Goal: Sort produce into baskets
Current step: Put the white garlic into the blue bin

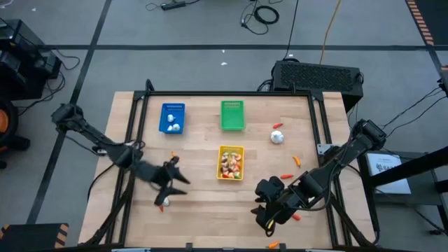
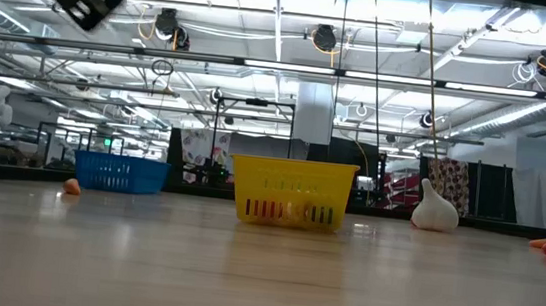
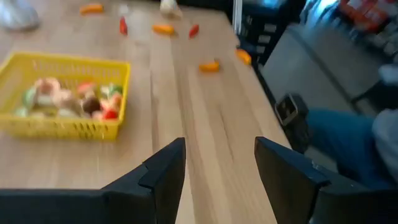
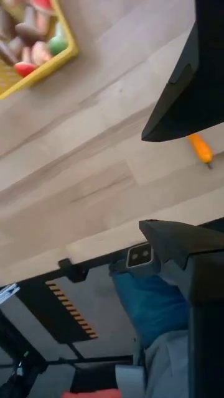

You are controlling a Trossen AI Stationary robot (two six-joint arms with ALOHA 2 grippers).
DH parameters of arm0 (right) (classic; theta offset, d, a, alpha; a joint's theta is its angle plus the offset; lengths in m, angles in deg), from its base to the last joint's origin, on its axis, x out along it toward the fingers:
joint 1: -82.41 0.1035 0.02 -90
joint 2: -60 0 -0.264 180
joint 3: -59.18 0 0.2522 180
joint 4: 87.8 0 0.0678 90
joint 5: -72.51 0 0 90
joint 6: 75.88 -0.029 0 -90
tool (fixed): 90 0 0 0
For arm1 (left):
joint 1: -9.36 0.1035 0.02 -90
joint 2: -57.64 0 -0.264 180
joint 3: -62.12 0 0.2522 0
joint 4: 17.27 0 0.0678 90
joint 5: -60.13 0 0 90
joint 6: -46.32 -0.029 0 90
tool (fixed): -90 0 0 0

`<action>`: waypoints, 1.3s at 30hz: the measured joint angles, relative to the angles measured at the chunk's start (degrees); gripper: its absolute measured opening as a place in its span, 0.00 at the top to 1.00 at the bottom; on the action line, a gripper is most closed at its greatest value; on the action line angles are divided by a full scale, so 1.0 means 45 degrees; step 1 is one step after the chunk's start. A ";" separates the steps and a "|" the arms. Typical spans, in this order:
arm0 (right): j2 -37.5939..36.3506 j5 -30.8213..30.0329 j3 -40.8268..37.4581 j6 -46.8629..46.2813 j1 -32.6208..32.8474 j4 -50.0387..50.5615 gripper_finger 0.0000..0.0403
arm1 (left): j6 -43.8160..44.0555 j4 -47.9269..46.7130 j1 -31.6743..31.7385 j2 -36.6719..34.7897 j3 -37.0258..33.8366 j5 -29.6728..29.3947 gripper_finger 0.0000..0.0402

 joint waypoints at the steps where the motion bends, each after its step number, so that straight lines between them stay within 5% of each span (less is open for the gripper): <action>1: 0.0002 -0.0054 0.0014 0.0089 0.0009 -0.0050 0.48 | 0.0385 -0.0812 -0.0577 0.0126 0.0396 -0.0575 0.51; 6: 0.0005 -0.0369 0.0019 0.0393 -0.0137 0.0085 0.48 | 0.3130 -0.4908 -0.2866 0.1254 0.2035 -0.2338 0.51; 12: 0.0005 -0.0355 0.0019 0.1330 -0.0333 0.0095 0.48 | 0.6054 -0.7694 -0.3889 0.2987 0.2153 -0.2134 0.51; 39: 0.0005 -0.0724 0.0019 0.2686 -0.0234 0.0205 0.48 | 0.6620 -0.6446 -0.4634 0.5187 0.0864 -0.0716 0.51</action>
